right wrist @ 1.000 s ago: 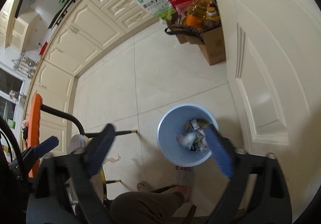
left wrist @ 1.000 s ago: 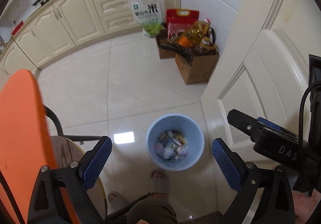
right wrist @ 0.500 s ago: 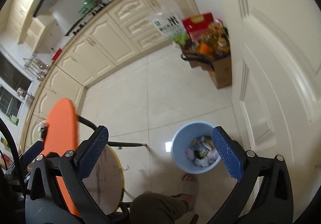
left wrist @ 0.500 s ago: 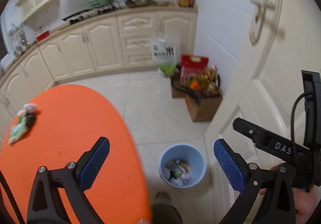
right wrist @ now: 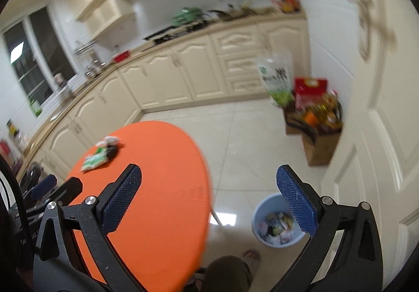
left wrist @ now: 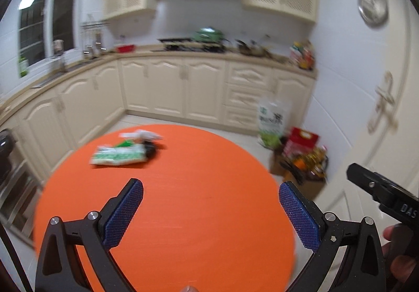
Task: Collect trash
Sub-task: 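Return both open tools to the orange table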
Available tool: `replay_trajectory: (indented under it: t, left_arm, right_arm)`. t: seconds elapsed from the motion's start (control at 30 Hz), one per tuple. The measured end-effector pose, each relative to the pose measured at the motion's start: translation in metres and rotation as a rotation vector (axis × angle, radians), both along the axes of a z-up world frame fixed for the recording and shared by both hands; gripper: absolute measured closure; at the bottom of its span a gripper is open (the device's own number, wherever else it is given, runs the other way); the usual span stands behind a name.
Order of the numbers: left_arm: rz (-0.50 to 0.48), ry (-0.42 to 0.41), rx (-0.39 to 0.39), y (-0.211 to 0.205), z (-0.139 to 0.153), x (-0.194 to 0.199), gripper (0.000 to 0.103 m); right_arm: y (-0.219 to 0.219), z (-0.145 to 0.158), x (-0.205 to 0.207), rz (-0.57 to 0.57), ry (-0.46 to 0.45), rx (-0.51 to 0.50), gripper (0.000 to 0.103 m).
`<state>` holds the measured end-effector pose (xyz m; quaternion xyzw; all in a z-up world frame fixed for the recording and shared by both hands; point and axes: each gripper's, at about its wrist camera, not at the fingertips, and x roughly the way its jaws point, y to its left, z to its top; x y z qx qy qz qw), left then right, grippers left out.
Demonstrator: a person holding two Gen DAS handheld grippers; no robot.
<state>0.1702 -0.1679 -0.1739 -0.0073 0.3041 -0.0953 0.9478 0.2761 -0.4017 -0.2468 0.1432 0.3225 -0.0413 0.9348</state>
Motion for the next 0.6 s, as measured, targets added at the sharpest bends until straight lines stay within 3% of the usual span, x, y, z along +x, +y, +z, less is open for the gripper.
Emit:
replay_trajectory:
  t: [0.33, 0.6]
  left_arm:
    - [0.216, -0.05, -0.032, 0.104, -0.007, -0.084, 0.001]
    - [0.326, -0.042, -0.021, 0.13, -0.011, -0.107, 0.001]
  right_arm:
    - [0.145, 0.032, 0.015, 0.183, -0.095, -0.146, 0.0]
    - [0.217, 0.023, 0.033, 0.292, -0.1, -0.2, 0.0]
